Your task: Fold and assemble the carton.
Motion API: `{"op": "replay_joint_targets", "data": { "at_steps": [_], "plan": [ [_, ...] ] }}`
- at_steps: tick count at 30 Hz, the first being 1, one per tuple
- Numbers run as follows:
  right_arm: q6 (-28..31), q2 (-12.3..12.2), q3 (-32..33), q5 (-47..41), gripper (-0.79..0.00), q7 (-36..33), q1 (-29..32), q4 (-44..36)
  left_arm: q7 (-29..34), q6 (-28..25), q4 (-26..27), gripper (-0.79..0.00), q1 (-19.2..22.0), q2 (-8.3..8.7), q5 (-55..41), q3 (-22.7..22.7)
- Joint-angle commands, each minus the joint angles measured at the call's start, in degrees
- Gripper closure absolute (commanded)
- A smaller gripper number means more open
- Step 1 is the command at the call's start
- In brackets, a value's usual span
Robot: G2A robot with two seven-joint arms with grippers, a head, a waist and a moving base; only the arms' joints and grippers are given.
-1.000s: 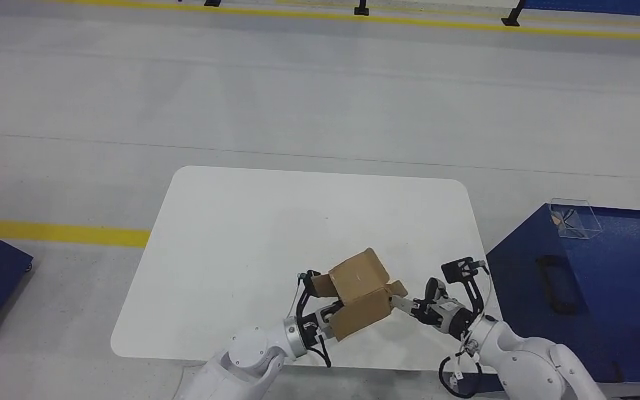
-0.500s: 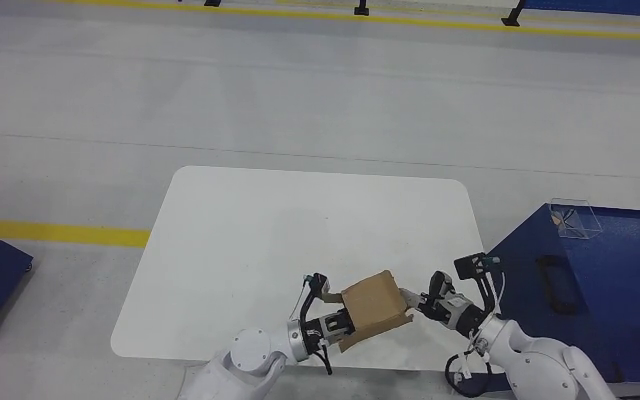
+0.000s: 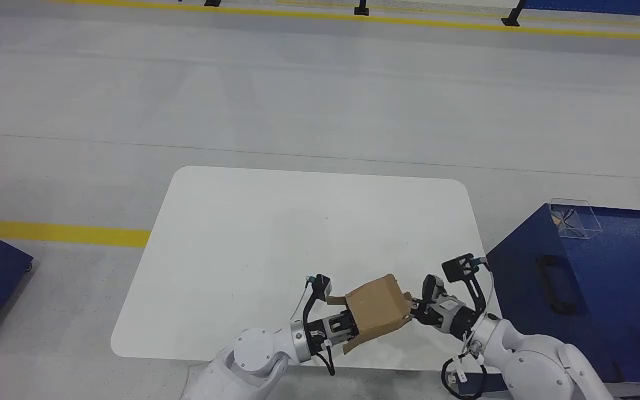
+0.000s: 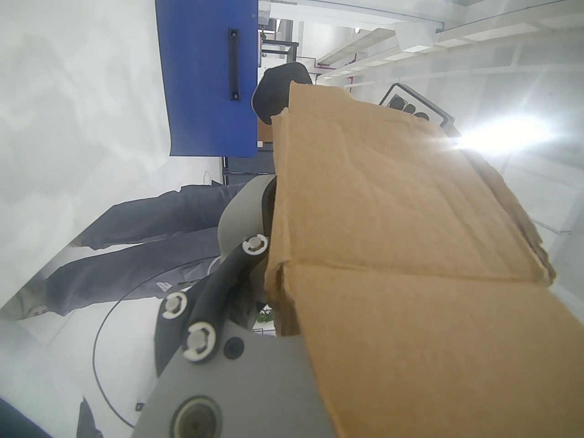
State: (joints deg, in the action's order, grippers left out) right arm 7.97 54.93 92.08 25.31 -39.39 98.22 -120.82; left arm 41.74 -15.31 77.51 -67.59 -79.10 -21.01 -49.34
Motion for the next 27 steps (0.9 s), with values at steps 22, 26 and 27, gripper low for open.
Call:
{"op": "replay_joint_targets", "data": {
  "at_steps": [22,26,27],
  "plan": [
    [-1.01,-0.04,6.37,-1.45,-0.785,1.12,2.45,0.84,-3.14,-0.44,-0.64,0.0,-0.49,-0.1,-3.06,-1.98],
    [0.06,-0.05,6.49,-1.88,-0.785,-0.07,3.47,1.39,-2.96,-0.18,-0.9,0.0,-0.53,-0.09,-4.98,-2.79],
    [0.11,-0.04,6.24,-1.57,-0.785,-0.07,3.45,1.51,-2.79,-0.2,-0.93,0.0,-0.48,-0.09,-4.97,-2.81]
  ]
}}
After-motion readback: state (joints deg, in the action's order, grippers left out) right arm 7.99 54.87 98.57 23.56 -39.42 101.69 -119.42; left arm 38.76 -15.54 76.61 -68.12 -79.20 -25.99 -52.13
